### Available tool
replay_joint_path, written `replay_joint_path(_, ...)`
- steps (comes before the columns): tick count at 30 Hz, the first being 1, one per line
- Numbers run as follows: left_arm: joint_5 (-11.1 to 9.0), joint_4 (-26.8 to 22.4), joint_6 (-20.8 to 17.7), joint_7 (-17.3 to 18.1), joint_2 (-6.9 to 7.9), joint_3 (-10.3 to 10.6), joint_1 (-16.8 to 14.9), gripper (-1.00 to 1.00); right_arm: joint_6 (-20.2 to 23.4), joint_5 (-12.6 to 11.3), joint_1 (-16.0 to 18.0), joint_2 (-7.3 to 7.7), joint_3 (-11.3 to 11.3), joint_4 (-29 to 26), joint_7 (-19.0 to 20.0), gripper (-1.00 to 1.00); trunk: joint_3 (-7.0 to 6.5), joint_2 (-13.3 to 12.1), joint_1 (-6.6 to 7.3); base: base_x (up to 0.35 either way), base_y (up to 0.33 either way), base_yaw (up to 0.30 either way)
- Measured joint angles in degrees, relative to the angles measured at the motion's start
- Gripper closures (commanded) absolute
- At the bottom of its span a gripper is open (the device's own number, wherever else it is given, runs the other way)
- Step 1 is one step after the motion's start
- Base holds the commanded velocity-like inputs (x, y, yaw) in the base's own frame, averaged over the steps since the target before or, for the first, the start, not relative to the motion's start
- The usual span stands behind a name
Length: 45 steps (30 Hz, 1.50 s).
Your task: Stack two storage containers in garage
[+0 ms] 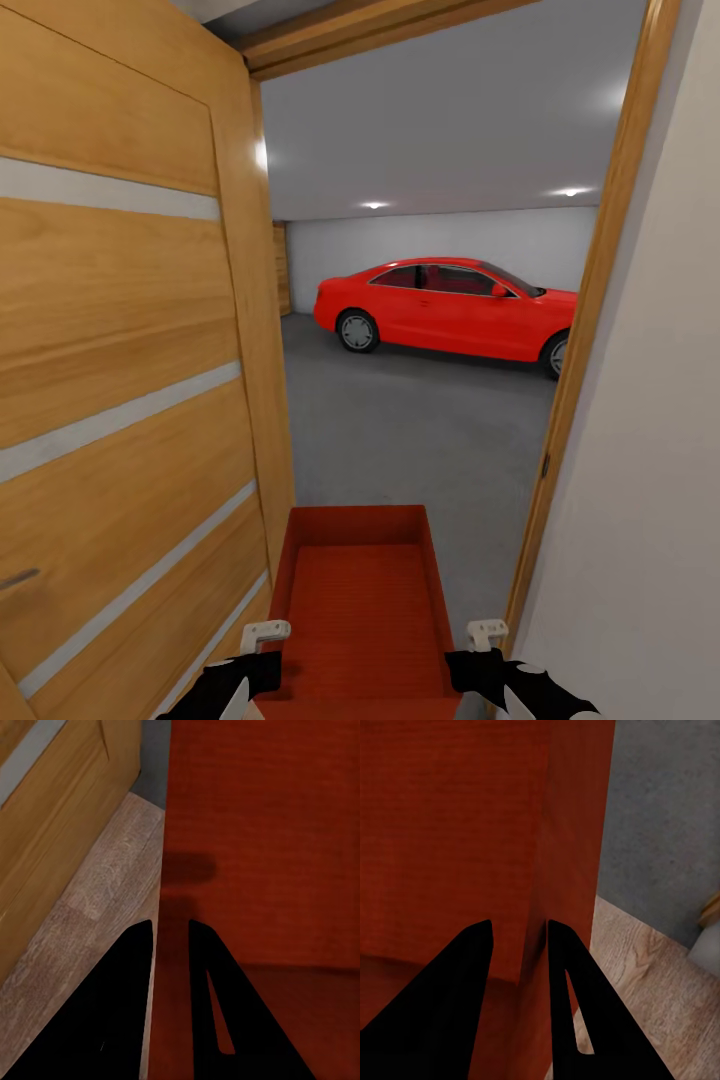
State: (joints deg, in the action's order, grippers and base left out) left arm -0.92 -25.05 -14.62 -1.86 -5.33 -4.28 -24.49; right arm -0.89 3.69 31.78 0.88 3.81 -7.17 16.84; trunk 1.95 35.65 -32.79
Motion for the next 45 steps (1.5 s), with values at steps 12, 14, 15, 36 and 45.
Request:
replay_joint_path(12, 0.0, 0.0, -0.1, 0.0, 0.0, 0.0, 0.0, 1.0, 0.1, 0.0, 0.0, 0.01, -0.1, 0.0, 0.0, 1.0, -0.04, 0.0, 0.0, 0.0, 0.0, -0.148)
replay_joint_path(14, 0.0, 0.0, -0.1, 0.0, 0.0, 0.0, 0.0, 1.0, 0.1, -0.1, 0.0, 0.01, -0.1, 0.0, 0.0, 1.0, -0.07, 0.0, 0.0, 0.0, 0.0, -0.269)
replay_joint_path(15, 0.0, 0.0, -0.1, 0.0, 0.0, 0.0, 0.0, 1.0, 0.1, -0.1, 0.0, 0.01, -0.1, 0.0, 0.0, 1.0, -0.09, 0.0, 0.0, 0.0, 0.0, -0.271)
replay_joint_path(36, 0.0, 0.0, -0.1, 0.0, 0.0, 0.0, 0.0, 1.0, 0.1, 0.0, 0.0, 0.0, 0.0, 0.0, 0.0, 1.0, -0.37, 0.0, 0.0, 0.0, 0.0, -0.16)
replay_joint_path(45, 0.0, 0.0, -0.1, 0.0, 0.0, 0.0, 0.0, 1.0, 0.1, 0.0, 0.0, 0.01, 0.0, 0.0, 0.0, 1.0, -0.36, 0.0, 0.01, 0.077, 0.186, 0.0)
